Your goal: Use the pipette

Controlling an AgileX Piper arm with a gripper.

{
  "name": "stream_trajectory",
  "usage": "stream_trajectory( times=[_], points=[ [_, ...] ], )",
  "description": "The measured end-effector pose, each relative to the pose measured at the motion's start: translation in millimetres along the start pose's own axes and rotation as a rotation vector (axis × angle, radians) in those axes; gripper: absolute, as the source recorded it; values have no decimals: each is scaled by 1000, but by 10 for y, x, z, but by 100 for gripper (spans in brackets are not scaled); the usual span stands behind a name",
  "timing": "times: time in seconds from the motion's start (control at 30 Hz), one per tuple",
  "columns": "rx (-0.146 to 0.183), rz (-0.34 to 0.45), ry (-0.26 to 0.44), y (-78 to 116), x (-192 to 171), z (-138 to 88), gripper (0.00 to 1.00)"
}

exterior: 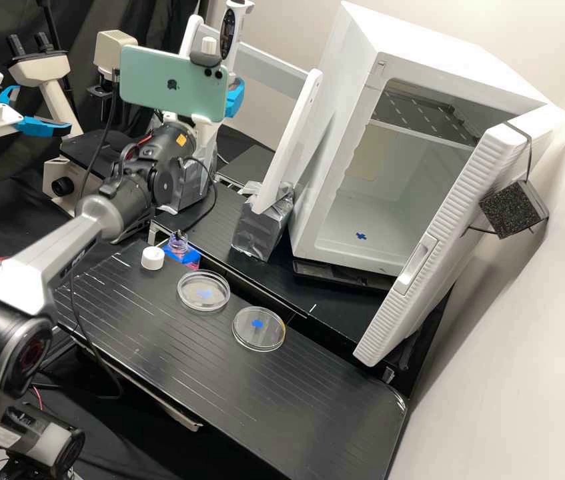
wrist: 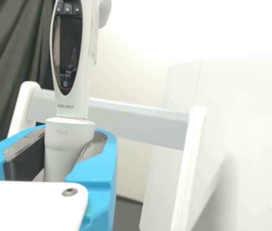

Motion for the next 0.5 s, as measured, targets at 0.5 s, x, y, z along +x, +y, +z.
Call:
stream_trajectory(
  times=[0.5],
  points=[
    [-73, -149, -113, -112, 543, -132, 0]
  ],
)
